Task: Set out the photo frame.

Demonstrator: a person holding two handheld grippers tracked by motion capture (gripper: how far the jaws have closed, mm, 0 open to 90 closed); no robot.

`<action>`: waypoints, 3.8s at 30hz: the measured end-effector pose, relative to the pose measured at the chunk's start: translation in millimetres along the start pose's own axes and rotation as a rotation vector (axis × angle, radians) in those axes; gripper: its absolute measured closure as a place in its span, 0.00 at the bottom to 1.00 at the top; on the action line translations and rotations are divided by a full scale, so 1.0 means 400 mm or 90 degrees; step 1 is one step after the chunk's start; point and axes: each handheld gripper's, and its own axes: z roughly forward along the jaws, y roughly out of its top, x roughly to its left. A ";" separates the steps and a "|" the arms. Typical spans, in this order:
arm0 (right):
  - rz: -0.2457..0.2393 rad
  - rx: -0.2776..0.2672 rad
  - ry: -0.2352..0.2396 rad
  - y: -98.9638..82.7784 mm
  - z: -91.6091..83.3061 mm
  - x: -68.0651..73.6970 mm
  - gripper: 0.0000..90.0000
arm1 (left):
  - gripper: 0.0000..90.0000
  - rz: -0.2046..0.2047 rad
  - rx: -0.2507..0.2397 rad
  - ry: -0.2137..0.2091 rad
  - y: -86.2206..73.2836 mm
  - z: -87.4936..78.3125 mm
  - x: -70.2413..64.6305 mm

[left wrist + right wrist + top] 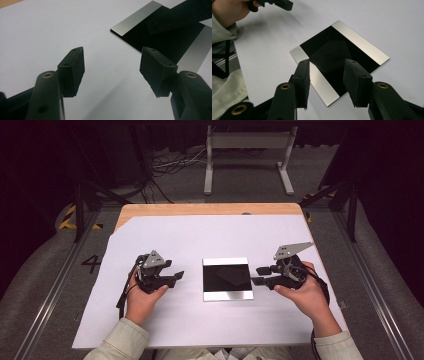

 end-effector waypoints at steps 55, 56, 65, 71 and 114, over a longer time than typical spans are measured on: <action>0.291 0.045 0.041 0.050 0.073 -0.188 0.60 | 0.41 -0.014 0.008 0.003 -0.009 -0.003 0.008; 0.303 0.046 0.044 0.047 0.074 -0.189 0.60 | 0.41 -0.014 0.008 0.003 -0.009 -0.003 0.008; 0.344 0.043 0.084 0.026 0.093 -0.192 0.60 | 0.41 -0.011 0.010 0.001 -0.010 -0.001 0.008; 0.361 0.044 0.091 0.016 0.111 -0.185 0.59 | 0.41 -0.015 0.010 -0.001 -0.011 0.001 0.007; 0.507 0.106 0.192 -0.001 0.201 -0.148 0.62 | 0.41 -0.007 0.018 0.006 -0.012 0.003 0.004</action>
